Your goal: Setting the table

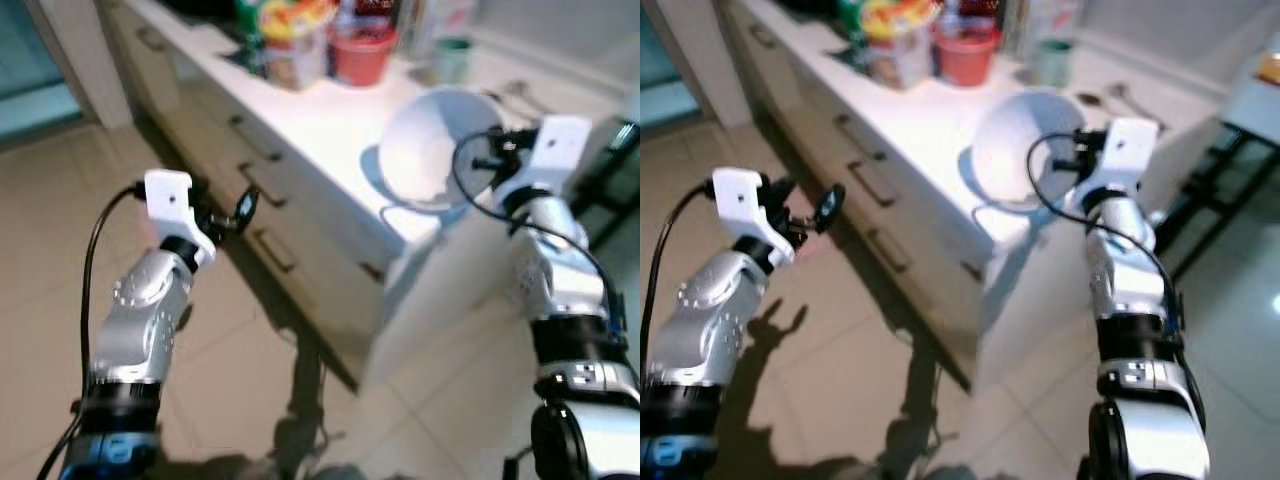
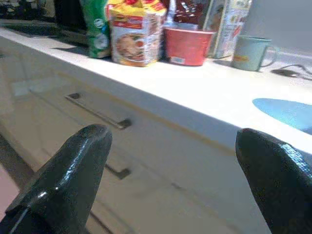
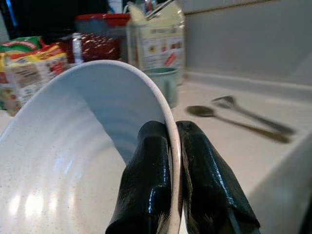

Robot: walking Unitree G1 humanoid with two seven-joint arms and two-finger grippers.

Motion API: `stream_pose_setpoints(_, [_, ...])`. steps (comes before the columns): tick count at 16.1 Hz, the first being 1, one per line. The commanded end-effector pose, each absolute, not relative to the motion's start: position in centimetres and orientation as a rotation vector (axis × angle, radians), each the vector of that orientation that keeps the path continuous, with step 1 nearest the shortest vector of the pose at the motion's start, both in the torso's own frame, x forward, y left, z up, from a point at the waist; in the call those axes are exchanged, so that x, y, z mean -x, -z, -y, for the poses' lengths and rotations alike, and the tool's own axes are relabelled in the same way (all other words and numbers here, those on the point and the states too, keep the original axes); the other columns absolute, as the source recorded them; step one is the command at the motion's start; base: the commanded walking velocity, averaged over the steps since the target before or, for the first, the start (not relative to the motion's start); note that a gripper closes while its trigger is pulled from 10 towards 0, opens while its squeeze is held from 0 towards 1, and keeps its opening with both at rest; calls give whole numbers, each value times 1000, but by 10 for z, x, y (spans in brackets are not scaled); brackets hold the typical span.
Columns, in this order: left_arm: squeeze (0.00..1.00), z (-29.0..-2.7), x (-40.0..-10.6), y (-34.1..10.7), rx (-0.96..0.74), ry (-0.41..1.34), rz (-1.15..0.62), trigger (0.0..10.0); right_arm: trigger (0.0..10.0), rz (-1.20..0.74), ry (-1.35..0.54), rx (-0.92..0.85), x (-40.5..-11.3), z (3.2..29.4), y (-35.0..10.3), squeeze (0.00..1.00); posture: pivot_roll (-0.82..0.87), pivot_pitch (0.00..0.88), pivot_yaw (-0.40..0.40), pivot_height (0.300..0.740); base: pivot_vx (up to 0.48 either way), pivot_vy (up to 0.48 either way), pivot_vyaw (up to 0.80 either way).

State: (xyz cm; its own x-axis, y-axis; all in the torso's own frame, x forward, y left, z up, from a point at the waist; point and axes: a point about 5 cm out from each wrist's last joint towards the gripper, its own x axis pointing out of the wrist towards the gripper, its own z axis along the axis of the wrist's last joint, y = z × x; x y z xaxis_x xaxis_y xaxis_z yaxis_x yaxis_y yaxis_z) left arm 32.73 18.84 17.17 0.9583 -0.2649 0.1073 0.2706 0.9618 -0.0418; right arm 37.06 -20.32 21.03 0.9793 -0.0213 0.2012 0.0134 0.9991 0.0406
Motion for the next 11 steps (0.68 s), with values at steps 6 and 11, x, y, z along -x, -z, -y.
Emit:
stream_pose_setpoints(6, [0, -191, -330, -172, -32, 251, 88, 10000, 0, 256, -22, -27, -373, 191, -223, 0, 18, 19, 49, 740, 0, -474, 0])
stream_pose_setpoints(11, [0, -191, -332, -169, -51, 239, 75, 10000, 0, 252, -32, -25, -374, 187, -220, 0, 22, 15, 49, 740, 110, -427, 0])
